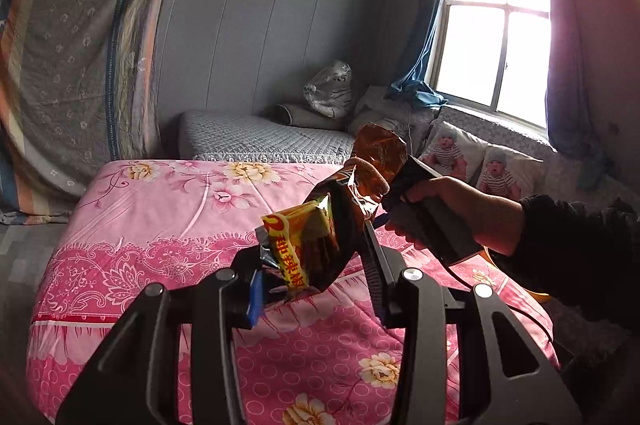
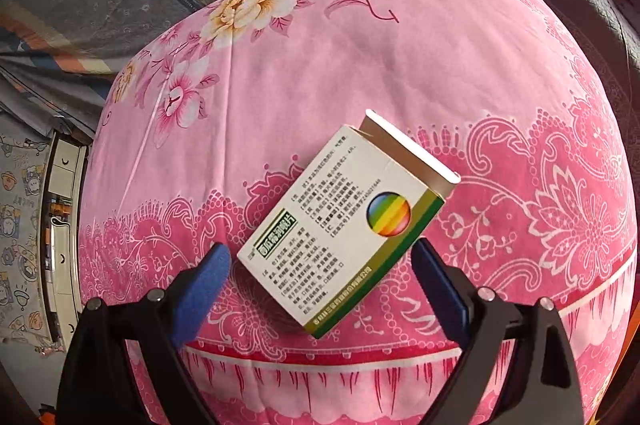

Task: Collect trash
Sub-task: 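Grasp the green medicine box with the right tool while the left tool holds the wrapper, then carry the wrapper and medicine box over the bin and open both tools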

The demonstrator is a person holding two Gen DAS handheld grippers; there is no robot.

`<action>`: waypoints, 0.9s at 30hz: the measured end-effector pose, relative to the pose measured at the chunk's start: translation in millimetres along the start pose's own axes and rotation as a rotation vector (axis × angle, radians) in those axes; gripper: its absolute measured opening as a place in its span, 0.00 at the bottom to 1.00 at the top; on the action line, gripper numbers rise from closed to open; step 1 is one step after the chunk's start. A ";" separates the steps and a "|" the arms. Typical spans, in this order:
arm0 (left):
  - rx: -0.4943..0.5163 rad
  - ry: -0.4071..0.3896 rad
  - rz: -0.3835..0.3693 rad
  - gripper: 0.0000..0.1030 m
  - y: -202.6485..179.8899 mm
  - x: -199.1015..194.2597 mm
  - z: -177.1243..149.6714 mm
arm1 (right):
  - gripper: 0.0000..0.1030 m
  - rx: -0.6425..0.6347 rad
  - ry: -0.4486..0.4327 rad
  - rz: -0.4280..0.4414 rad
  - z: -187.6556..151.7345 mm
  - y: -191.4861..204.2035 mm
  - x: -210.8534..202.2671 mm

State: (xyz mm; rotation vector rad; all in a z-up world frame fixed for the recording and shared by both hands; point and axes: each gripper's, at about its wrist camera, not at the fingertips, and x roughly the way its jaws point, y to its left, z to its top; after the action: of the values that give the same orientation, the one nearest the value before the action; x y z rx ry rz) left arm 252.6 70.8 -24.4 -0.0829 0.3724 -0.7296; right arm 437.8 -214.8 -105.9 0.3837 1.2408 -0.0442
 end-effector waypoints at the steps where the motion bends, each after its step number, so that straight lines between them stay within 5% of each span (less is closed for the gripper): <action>1: -0.005 -0.004 0.003 0.38 1.6 -1.4 0.1 | 0.86 -0.010 -0.008 -0.021 0.5 3.9 1.5; 11: -0.019 -0.011 0.048 0.38 -2.4 -9.6 -5.1 | 0.68 -0.159 -0.064 -0.175 -2.9 30.0 9.8; 17: 0.011 -0.027 0.153 0.38 -19.3 -23.4 0.8 | 0.68 -0.188 -0.074 0.062 -17.0 24.4 -36.0; 22: 0.028 -0.031 0.260 0.38 -45.7 -26.9 15.2 | 0.68 -0.210 -0.058 0.252 -60.1 2.6 -85.9; 27: 0.057 -0.022 0.281 0.38 -85.4 -20.0 30.9 | 0.68 -0.184 -0.047 0.403 -110.6 -38.1 -127.9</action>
State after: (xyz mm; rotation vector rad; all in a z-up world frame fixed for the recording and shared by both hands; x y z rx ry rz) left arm 195.8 18.8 27.8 0.0153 0.3341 -0.4603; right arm 285.3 -238.6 -26.9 0.4630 1.0917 0.4003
